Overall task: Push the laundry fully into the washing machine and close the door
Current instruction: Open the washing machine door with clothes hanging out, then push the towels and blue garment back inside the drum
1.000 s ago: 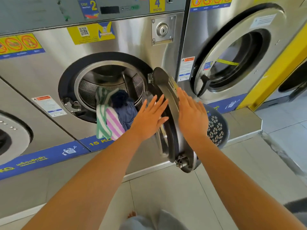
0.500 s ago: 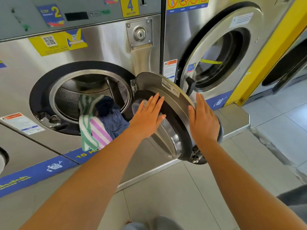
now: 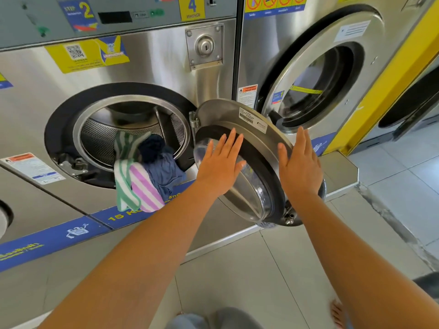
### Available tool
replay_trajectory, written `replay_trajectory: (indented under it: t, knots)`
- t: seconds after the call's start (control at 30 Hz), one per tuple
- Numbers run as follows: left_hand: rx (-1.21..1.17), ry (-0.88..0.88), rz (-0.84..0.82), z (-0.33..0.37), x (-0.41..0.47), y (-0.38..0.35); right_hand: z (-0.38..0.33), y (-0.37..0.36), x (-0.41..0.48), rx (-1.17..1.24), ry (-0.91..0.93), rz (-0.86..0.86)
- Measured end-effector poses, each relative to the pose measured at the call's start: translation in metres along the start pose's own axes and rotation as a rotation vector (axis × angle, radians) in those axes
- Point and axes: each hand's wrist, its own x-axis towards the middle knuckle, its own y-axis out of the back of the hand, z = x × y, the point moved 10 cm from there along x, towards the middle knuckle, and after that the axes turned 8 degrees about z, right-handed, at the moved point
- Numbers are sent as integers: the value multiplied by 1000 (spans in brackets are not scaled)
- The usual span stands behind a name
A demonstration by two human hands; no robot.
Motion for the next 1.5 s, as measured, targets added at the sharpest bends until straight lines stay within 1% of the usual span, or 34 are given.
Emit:
replay_trajectory:
  t: [0.1,0.23,0.3,0.4,0.5,0.6,0.7,0.8,0.93,1.1,1.17,1.27,1.4,1.5]
  knots:
    - [-11,26,-10,-4,-9,0,-11,1,-4,-27,41,1]
    - [-15,80,-30,-20,-32,-2,-52,3,-17,-111,250,62]
    - [0,138,-43,-37,-46,-3,-74,0,-25,-130,354,76]
    - [-2,257,-58,-72,-75,-2,-111,-13,-44,-97,495,45]
    - [-26,391,-78,-111,-112,-4,-145,-41,-69,-49,582,-37]
    - [15,506,-99,-157,-146,-10,-175,-86,-93,-4,640,-161]
    - [44,585,-135,-203,-171,-23,-204,-135,-118,34,660,-304]
    - [63,632,-166,-246,-184,-38,-231,-180,-137,37,660,-394]
    - [47,634,-188,-299,-179,-63,-262,-237,-154,77,622,-459]
    - [66,605,-206,-359,-159,-102,-293,-308,-163,98,602,-489]
    - [105,552,-217,-380,-145,-121,-302,-344,-164,112,577,-544]
    - [235,436,-230,-407,-121,-144,-318,-398,-160,120,589,-570]
    - [396,353,-284,-439,-93,-176,-340,-463,-152,100,688,-583]
    - [529,354,-276,-460,-81,-192,-349,-501,-147,96,800,-595]
